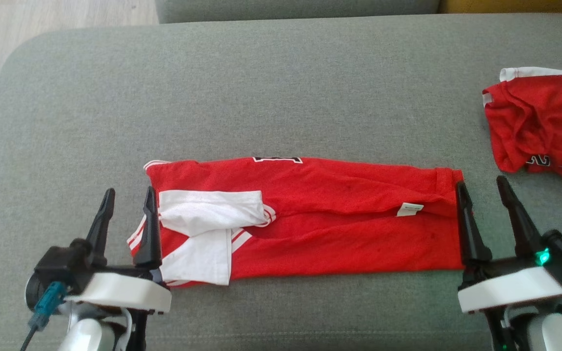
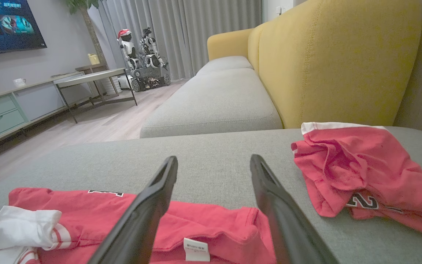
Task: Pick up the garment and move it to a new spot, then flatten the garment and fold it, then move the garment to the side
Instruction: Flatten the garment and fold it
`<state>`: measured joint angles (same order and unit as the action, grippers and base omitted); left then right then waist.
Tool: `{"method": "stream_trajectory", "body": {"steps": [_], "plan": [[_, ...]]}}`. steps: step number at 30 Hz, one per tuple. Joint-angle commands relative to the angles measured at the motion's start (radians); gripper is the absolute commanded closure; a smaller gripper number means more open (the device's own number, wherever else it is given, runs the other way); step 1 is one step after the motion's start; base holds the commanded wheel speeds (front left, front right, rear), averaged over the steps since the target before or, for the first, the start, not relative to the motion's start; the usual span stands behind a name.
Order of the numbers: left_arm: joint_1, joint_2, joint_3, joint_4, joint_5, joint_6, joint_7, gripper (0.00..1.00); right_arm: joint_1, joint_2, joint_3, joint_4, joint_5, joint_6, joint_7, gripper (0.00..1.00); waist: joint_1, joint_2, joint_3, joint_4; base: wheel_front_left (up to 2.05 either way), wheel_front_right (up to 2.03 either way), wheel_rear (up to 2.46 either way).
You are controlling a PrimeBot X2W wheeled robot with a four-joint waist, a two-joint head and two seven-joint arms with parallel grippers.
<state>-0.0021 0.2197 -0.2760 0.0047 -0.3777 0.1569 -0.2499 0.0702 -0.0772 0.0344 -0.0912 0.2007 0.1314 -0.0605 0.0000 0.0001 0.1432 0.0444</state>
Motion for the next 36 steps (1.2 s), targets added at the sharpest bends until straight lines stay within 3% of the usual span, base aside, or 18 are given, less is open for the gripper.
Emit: {"method": "stream_trajectory", "body": {"steps": [1,18,30,36], "plan": [[-0.025,0.009,0.044,-0.027,0.01,-0.005,-0.012,0.0,-0.014,-0.005,0.026,-0.037,-0.005,-0.001,0.005,0.0,0.0,-0.0001,-0.001,0.0,0.0,0.0,0.0],[-0.043,-0.022,0.068,-0.003,0.046,-0.04,-0.012,0.0,-0.029,-0.002,-0.01,-0.022,-0.001,-0.001,0.034,0.0,0.0,-0.0001,0.029,0.008,0.0,0.0,0.0],[-0.135,-0.045,0.058,0.008,0.079,-0.081,-0.012,0.0,-0.168,-0.011,-0.084,0.237,0.0,-0.001,0.095,0.0,0.0,-0.0001,0.145,0.041,0.0,0.0,0.0],[-0.161,-0.058,0.069,0.02,0.093,-0.097,-0.012,0.0,-0.141,0.008,-0.09,0.308,0.005,-0.001,0.148,0.0,0.0,-0.0001,0.168,0.049,0.0,0.0,0.0]]}}
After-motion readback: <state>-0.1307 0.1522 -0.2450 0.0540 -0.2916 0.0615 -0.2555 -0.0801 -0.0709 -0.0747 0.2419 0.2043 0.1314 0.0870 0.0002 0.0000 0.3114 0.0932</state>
